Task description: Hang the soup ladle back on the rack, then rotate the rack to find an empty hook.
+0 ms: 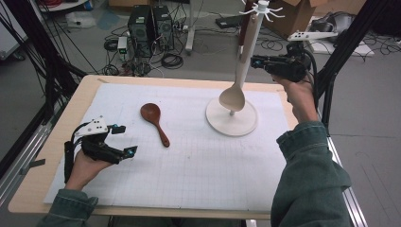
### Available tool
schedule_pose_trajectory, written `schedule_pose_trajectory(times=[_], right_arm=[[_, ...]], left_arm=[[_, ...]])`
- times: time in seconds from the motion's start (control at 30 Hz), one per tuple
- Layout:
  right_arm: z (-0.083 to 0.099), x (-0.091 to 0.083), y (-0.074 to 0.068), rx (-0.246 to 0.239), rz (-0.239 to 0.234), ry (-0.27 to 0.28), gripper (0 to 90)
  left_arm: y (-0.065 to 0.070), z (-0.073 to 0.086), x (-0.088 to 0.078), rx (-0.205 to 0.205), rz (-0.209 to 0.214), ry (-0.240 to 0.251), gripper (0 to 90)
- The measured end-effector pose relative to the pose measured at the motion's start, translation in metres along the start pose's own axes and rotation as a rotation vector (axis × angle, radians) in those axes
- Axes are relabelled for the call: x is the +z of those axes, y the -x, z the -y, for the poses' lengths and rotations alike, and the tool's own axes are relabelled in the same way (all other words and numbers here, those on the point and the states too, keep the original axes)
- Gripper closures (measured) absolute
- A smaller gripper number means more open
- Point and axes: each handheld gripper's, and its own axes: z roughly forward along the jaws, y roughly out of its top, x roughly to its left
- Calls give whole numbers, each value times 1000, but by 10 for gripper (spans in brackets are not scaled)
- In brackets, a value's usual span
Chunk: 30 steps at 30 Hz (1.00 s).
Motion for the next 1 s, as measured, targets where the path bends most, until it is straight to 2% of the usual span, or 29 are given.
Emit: schedule_pose_trajectory(times=[0.13, 0.37, 0.67, 1.0], right_arm=[[-1, -2, -1, -8, -11, 4, 839], [-1, -6, -2, -15, -22, -4, 890], [-14, -18, -4, -27, -6, 12, 892], [-33, -34, 2, -29, 20, 40, 893]], left_arm=[[-1, 1, 0, -2, 0, -1, 61], [-1, 1, 0, -1, -2, -3, 61], [0, 0, 0, 1, 0, -1, 61], [0, 1, 1, 0, -1, -3, 61]])
